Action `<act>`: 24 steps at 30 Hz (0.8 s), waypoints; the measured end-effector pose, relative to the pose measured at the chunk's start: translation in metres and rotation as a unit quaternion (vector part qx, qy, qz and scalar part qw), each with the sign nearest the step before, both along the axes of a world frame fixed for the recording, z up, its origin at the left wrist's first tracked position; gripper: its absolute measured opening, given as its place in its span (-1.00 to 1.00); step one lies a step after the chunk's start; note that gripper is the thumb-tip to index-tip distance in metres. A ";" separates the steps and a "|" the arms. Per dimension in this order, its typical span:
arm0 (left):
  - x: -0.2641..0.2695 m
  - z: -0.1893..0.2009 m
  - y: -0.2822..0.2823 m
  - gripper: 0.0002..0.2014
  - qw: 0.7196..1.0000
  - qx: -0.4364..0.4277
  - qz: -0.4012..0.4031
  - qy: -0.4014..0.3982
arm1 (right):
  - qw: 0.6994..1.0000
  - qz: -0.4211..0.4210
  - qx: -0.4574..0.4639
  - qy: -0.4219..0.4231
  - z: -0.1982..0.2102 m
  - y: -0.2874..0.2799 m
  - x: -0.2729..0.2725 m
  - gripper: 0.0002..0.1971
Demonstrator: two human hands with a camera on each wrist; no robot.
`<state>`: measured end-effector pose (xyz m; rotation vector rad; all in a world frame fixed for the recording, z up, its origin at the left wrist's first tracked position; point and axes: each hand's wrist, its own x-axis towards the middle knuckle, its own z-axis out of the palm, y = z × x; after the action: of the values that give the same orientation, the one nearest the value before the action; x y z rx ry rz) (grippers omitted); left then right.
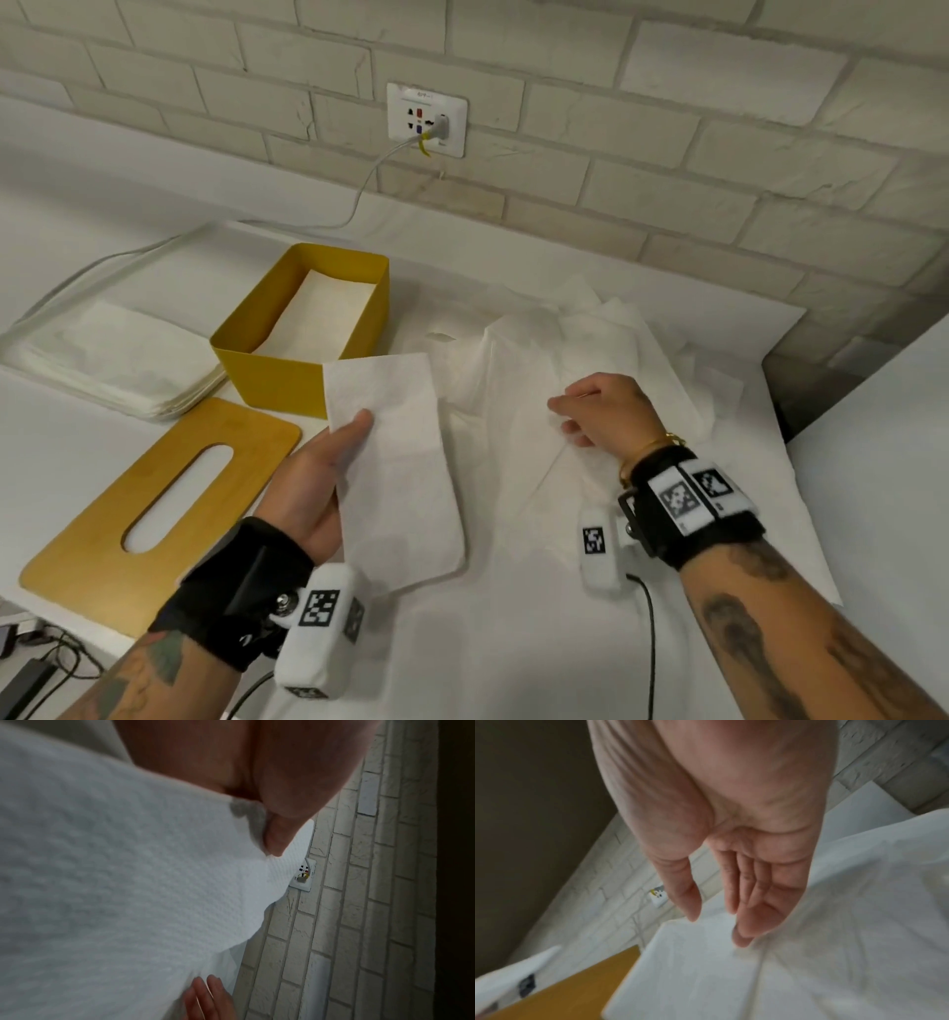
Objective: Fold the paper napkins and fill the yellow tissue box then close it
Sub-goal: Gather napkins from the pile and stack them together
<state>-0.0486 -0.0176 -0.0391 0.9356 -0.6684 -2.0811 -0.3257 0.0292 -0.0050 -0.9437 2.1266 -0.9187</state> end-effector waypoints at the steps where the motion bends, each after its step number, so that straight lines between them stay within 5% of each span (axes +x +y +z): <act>1: 0.000 -0.001 0.001 -0.69 1.000 0.003 0.000 0.001 | 1.000 -0.012 0.013 0.014 -0.001 -0.006 -0.003 -0.73; 8: 0.003 -0.005 0.004 -0.67 1.000 0.005 0.004 -0.005 | 0.999 -0.013 0.041 0.019 -0.018 -0.022 0.000 -0.70; 15: 0.003 -0.002 0.006 -0.60 1.000 0.009 0.010 -0.014 | 0.992 -0.054 -0.108 0.031 -0.017 -0.010 -0.009 -0.85; 24: -0.006 -0.003 0.003 -0.55 0.999 0.003 0.007 -0.033 | 0.944 -0.040 -0.315 -0.094 0.020 0.023 -0.021 -0.89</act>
<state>-0.0543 -0.0149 -0.0425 1.0130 -0.6883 -2.0492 -0.3466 0.0518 0.0147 -1.0155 1.7362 -1.7159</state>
